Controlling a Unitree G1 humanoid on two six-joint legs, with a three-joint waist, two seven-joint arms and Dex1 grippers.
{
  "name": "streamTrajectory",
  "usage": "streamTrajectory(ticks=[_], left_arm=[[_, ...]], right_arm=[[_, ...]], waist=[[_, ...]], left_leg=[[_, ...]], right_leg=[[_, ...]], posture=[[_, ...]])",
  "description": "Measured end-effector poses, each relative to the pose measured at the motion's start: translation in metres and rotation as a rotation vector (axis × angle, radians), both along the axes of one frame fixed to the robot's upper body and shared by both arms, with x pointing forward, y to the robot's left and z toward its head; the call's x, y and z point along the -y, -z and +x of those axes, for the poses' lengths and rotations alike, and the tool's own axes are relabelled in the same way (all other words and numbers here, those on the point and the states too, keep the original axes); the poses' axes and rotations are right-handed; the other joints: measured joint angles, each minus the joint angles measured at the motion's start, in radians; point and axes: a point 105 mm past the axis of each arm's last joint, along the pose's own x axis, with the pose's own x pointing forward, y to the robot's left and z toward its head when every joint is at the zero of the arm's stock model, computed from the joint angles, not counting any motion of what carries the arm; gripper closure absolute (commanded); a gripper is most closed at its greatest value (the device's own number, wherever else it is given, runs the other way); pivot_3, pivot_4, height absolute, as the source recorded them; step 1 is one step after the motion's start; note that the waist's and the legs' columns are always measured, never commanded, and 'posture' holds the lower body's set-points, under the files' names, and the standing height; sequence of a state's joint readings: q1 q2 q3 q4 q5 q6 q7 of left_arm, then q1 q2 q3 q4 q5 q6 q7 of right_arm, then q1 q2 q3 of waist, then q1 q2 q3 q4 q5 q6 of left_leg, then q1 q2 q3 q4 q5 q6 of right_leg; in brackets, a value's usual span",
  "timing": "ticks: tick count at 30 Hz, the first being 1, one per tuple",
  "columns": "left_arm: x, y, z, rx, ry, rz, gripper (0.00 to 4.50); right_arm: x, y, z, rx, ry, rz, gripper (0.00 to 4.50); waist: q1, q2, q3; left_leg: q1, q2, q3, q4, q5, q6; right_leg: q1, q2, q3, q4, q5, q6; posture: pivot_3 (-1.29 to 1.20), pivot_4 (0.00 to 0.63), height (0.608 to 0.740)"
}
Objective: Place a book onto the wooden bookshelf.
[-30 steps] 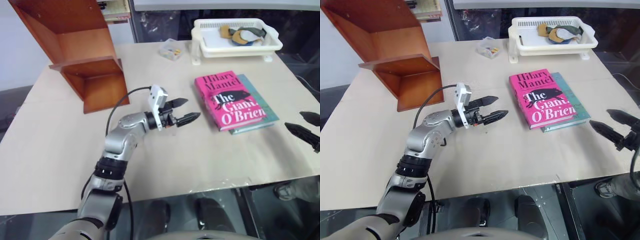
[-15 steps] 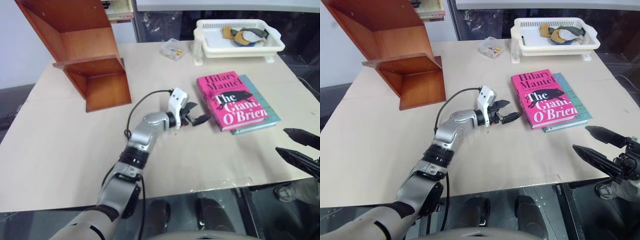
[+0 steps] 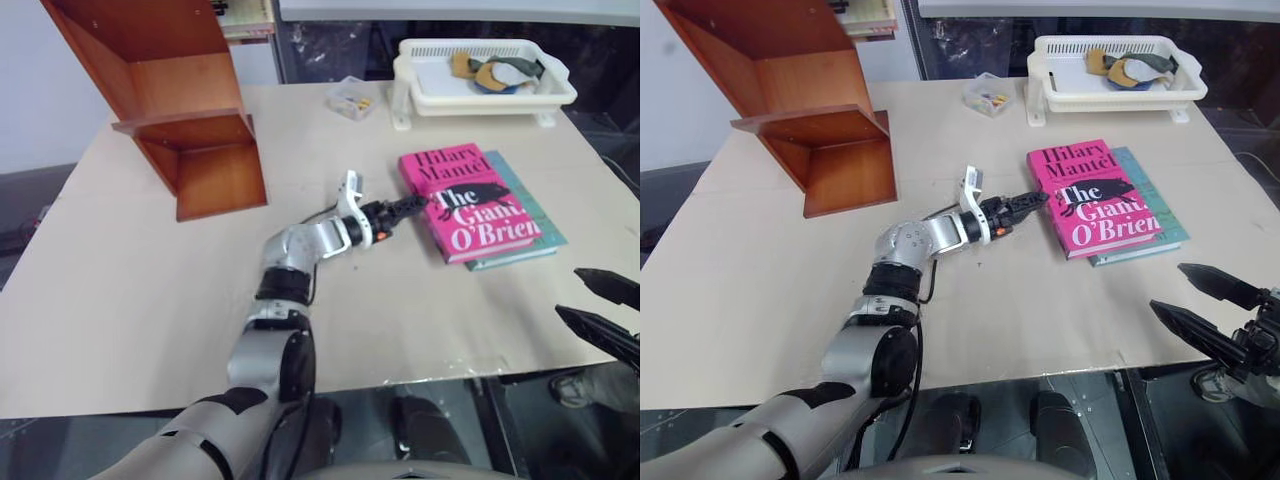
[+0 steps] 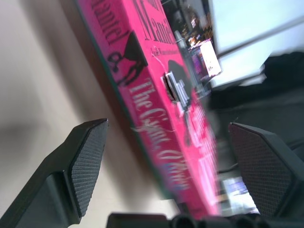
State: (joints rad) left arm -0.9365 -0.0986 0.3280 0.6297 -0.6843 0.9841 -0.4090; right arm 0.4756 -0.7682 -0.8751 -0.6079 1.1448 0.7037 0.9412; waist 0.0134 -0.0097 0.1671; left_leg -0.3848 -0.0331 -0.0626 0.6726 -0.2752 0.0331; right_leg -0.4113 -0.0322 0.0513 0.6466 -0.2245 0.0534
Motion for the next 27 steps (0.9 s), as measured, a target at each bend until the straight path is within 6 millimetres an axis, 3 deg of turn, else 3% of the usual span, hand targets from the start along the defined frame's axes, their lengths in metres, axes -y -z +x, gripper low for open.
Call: streamTrajectory(ticks=[5,13,20,27], left_arm=[[0.005,-0.002,0.000,-0.107,-0.018,-0.064,0.03],[-0.001,0.019,0.008,-0.278,-0.096,-0.125,0.03],[0.009,0.007,0.017,-0.360,-0.109,-0.296,0.03],[0.024,0.002,0.017,-0.388,-0.085,-0.341,0.03]], right_arm=[[0.001,0.000,-0.002,0.004,0.001,-0.005,0.02],[0.004,-0.007,-0.002,0.026,0.011,-0.044,0.02],[0.002,-0.008,-0.003,0.022,0.003,-0.048,0.02],[-0.007,-0.008,-0.008,0.009,-0.026,-0.045,0.02]], waist=[[-0.001,0.000,0.000],[0.000,0.000,0.000],[0.003,0.000,0.000],[0.002,-0.001,0.000]], left_leg=[[0.000,0.000,0.000,-0.001,0.000,0.000],[0.000,-0.001,0.001,0.000,0.000,-0.001],[0.000,-0.002,0.000,0.000,0.000,-0.001],[-0.001,-0.003,0.000,0.000,0.000,-0.001]], right_leg=[[-0.001,0.000,0.001,0.000,0.000,0.000],[0.000,-0.001,0.001,0.000,0.000,0.000],[0.000,-0.001,0.000,-0.001,0.000,0.000],[0.000,-0.001,0.001,-0.001,-0.001,0.001]], posture=[[0.00,0.150,0.740],[0.00,0.150,0.740],[0.00,0.150,0.740],[0.00,0.150,0.740]])
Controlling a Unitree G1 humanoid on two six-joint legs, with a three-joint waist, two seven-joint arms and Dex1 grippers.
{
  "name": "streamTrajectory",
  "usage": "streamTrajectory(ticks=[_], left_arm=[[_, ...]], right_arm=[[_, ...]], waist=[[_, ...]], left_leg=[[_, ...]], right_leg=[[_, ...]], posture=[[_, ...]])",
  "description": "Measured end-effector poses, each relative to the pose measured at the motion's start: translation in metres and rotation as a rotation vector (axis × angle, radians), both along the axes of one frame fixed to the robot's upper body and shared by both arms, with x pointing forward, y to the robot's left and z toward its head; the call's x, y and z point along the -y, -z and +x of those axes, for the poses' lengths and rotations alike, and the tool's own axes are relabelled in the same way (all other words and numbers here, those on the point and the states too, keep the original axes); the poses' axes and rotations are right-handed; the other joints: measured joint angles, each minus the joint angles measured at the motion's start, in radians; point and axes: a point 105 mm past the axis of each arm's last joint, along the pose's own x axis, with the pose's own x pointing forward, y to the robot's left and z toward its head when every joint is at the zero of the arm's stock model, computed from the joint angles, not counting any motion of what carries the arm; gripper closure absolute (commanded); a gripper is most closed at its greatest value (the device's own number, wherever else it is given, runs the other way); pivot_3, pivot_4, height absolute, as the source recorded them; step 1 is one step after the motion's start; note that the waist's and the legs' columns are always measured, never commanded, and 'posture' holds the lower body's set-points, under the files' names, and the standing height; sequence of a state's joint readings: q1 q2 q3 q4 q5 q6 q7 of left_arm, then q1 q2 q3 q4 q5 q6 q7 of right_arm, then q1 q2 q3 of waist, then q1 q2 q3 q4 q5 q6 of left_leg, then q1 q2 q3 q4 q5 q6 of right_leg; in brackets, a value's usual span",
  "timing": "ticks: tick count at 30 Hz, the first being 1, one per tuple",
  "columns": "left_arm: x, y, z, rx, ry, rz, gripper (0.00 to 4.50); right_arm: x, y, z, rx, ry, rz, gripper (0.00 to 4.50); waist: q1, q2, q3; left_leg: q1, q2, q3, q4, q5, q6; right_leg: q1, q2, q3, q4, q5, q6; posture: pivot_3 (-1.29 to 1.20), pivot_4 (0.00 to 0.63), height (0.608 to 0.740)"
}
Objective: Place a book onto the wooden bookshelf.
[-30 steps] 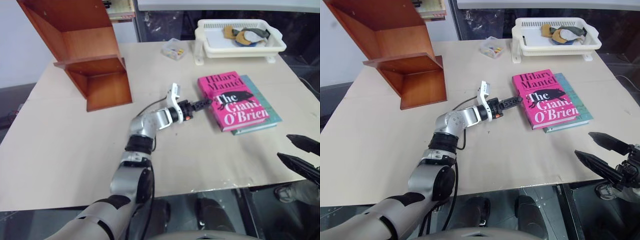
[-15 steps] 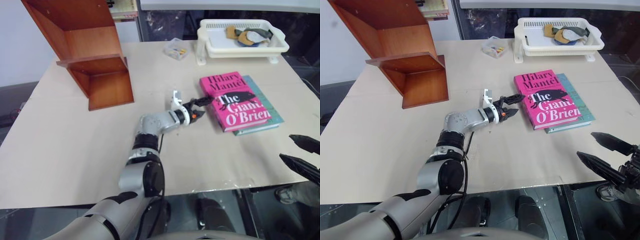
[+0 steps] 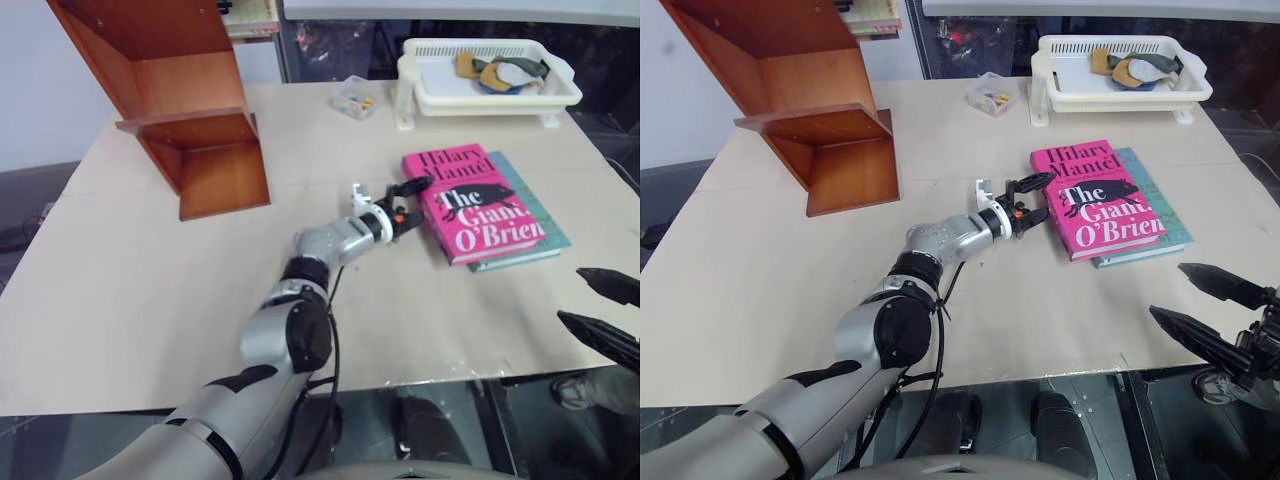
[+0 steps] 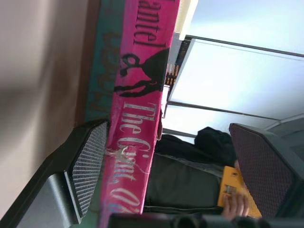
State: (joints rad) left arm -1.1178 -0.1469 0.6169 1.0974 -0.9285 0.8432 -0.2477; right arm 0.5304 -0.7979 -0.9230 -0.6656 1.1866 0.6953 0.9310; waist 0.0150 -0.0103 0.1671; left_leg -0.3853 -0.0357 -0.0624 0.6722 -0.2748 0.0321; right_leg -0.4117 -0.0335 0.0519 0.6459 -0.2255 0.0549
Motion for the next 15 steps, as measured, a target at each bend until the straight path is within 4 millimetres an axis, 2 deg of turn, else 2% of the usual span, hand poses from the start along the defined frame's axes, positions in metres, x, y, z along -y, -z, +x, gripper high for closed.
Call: streamTrajectory(ticks=[15], left_arm=[[0.014,0.006,-0.002,-0.005,0.011,0.031,0.03]], right_arm=[[-0.005,0.009,0.001,-0.014,0.016,-0.016,0.02]], waist=[[0.000,0.000,0.000]], left_leg=[[0.000,0.000,0.000,0.000,0.000,0.000]], right_leg=[[0.000,0.000,0.000,0.000,0.000,0.000]], posture=[[0.00,0.150,0.740]])
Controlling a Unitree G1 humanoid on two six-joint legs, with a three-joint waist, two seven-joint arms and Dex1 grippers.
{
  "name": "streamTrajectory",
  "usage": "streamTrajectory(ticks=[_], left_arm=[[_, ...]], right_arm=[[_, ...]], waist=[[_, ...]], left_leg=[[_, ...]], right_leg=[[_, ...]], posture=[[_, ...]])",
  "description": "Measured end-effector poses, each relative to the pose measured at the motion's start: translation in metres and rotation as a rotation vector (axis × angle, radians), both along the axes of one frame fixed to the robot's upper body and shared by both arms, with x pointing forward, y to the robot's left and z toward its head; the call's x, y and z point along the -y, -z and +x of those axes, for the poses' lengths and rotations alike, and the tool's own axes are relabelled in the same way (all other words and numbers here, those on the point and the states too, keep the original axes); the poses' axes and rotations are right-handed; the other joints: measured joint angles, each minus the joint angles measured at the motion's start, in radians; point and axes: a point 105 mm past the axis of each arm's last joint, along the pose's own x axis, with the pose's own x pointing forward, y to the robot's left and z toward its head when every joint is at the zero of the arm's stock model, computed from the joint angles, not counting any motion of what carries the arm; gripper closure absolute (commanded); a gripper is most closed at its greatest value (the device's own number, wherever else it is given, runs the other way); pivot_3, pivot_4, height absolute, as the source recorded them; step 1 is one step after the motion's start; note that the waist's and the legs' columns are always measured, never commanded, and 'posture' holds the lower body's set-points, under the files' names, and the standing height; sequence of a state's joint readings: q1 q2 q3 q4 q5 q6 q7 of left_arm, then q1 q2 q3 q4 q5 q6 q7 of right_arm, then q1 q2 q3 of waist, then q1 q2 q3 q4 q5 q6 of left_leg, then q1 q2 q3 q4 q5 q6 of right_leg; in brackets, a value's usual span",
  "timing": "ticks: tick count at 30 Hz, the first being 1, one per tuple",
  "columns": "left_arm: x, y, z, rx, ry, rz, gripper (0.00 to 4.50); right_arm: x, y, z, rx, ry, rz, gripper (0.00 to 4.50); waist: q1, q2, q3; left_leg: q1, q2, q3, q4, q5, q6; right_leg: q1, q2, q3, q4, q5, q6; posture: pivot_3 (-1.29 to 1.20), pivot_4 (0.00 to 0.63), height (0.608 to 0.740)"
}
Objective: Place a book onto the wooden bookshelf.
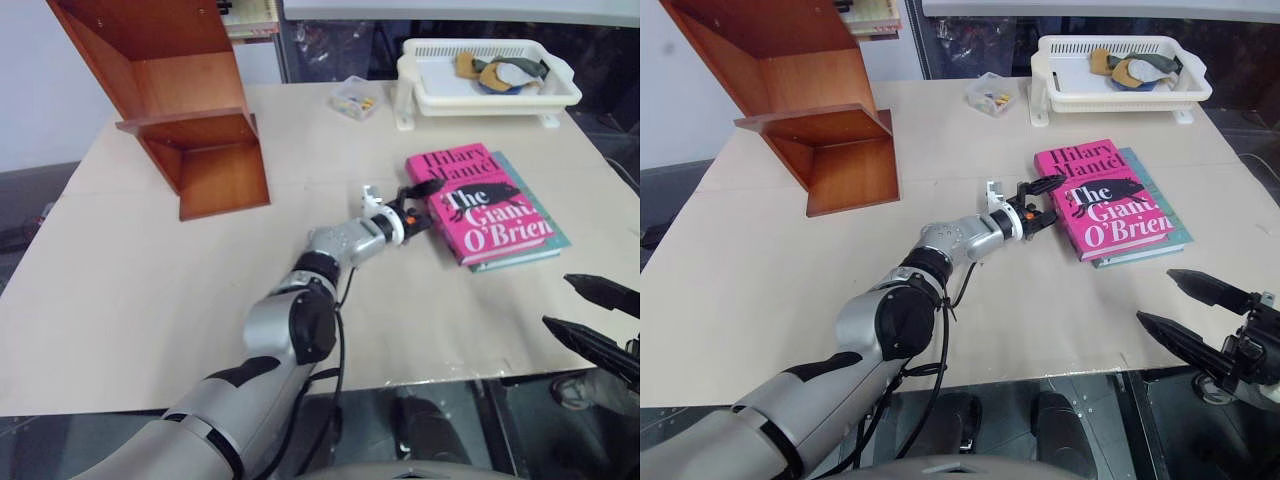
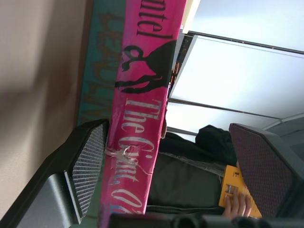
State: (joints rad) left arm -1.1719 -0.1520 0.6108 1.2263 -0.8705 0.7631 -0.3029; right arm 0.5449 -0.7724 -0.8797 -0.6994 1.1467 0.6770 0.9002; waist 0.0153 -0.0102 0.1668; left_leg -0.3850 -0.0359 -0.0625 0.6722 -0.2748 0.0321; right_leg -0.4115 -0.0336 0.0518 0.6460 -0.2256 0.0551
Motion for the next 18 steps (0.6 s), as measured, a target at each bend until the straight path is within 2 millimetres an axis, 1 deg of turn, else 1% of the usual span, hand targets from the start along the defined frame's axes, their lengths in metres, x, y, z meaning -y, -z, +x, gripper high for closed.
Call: streamTrajectory(ticks=[2,9,12,14,18], left_arm=[[0.0014,0.0035,-0.0012,0.004,0.008,0.029,0.03],[0.0017,0.0055,-0.0002,0.016,-0.003,0.043,0.03],[0.0014,0.0066,0.0012,0.017,-0.017,0.049,0.86],[0.0013,0.0082,0.0016,0.019,-0.021,0.059,1.78],[0.0013,0.0082,0.0016,0.028,-0.022,0.058,3.24]], right_arm=[[0.0003,-0.0002,0.0000,0.006,0.005,-0.001,0.02],[0.0009,0.0003,0.0000,0.007,0.011,-0.008,0.02],[0.0009,0.0001,0.0000,0.009,0.012,-0.009,0.00],[0.0012,0.0003,-0.0001,0.009,0.014,-0.011,0.00],[0.0018,0.0012,-0.0003,0.008,0.019,-0.017,0.00]], waist=[[0.000,0.000,0.000],[-0.001,0.000,0.000],[-0.001,0.000,0.000],[-0.002,0.000,-0.001],[-0.002,0.000,-0.001]], left_leg=[[0.000,0.000,0.000,0.000,0.000,0.000],[0.000,0.000,0.000,0.000,0.000,0.000],[0.001,0.000,0.000,0.000,0.000,0.000],[0.001,0.000,0.001,0.000,0.000,0.000],[0.001,0.000,0.001,0.000,0.000,0.000]], right_leg=[[0.000,0.000,0.000,0.000,0.000,0.000],[0.000,0.000,0.000,0.000,0.000,0.000],[0.000,0.000,0.000,0.000,0.000,0.000],[0.000,0.000,0.001,0.000,0.000,0.000],[0.001,0.000,0.001,0.001,0.000,0.000]], posture=[[0.00,0.150,0.740],[0.00,0.150,0.740],[0.00,0.150,0.740],[0.00,0.150,0.740],[0.00,0.150,0.740]])
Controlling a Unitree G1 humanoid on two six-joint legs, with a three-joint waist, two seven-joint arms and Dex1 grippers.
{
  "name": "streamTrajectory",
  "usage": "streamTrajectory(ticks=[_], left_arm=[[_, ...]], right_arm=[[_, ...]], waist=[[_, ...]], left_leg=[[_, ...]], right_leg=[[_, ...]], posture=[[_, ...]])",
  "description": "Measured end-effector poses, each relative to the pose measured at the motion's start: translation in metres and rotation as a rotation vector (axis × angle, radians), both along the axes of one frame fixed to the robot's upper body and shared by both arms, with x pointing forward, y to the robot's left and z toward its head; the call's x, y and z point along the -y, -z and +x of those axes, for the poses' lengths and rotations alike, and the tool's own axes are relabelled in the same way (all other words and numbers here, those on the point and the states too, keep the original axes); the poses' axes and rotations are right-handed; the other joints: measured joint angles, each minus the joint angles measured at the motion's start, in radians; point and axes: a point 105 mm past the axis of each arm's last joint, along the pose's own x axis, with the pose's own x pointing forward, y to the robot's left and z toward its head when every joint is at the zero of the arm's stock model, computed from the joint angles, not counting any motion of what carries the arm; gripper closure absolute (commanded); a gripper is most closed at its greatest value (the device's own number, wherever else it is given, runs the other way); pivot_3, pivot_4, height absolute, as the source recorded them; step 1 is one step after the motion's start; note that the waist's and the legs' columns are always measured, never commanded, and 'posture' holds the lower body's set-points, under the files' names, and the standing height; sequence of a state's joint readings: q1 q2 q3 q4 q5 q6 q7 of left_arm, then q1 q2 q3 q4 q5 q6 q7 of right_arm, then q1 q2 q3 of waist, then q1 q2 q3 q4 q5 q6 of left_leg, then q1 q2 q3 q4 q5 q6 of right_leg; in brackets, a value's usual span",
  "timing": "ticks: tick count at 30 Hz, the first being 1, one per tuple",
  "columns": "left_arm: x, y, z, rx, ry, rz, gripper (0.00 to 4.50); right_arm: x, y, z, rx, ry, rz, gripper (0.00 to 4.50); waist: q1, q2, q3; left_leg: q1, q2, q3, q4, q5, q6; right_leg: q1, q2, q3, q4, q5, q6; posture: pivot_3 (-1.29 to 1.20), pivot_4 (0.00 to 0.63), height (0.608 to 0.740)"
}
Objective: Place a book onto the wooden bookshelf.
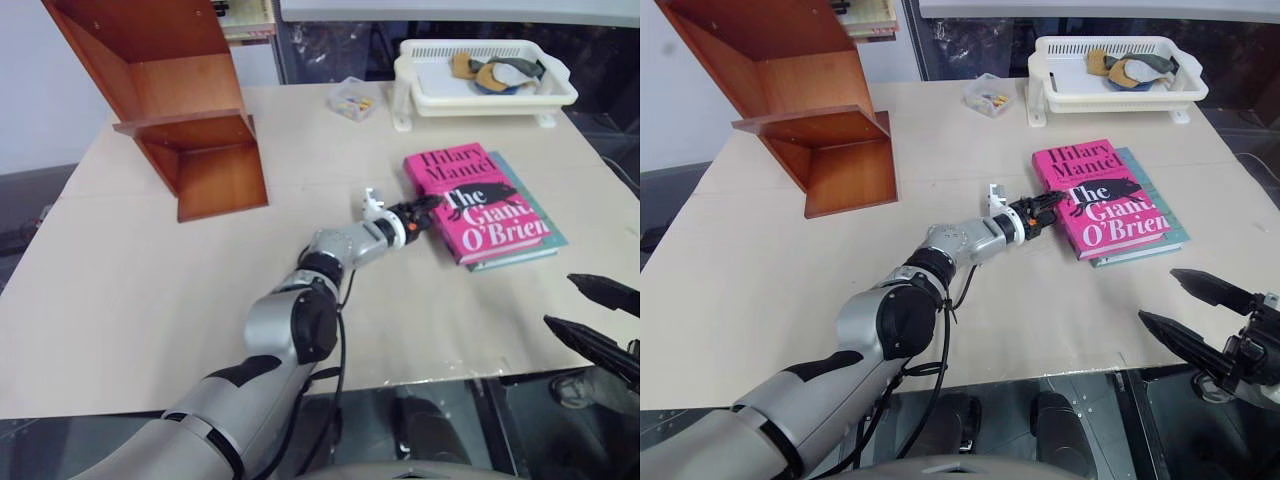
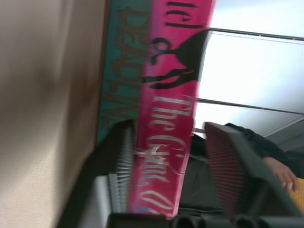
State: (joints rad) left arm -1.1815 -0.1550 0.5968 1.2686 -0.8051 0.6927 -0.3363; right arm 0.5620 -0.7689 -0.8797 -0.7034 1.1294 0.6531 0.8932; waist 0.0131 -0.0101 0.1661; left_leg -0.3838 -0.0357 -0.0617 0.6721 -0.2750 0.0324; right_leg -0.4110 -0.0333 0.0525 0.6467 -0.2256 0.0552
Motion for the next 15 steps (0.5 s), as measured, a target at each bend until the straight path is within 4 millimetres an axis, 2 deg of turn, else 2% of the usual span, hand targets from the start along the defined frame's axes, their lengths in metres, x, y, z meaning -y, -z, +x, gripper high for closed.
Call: streamTrajectory(ticks=[9,15], left_arm=[[0.002,-0.002,-0.004,0.019,0.034,-0.018,3.24],[0.006,-0.008,-0.013,0.027,0.116,-0.044,3.24]], right_arm=[[-0.001,0.000,0.001,0.006,0.002,-0.007,0.00],[-0.001,0.001,0.001,0.005,0.000,-0.010,0.00]], waist=[[0.001,0.000,0.000],[0.000,0.000,0.000]], left_leg=[[0.000,0.000,0.000,0.000,0.000,0.000],[-0.001,0.000,0.000,0.000,0.000,0.000]], right_leg=[[0.000,0.000,0.000,0.000,0.000,0.000],[0.000,0.000,0.000,0.000,0.000,0.000]], posture=[[0.00,0.150,0.740],[0.00,0.150,0.740]])
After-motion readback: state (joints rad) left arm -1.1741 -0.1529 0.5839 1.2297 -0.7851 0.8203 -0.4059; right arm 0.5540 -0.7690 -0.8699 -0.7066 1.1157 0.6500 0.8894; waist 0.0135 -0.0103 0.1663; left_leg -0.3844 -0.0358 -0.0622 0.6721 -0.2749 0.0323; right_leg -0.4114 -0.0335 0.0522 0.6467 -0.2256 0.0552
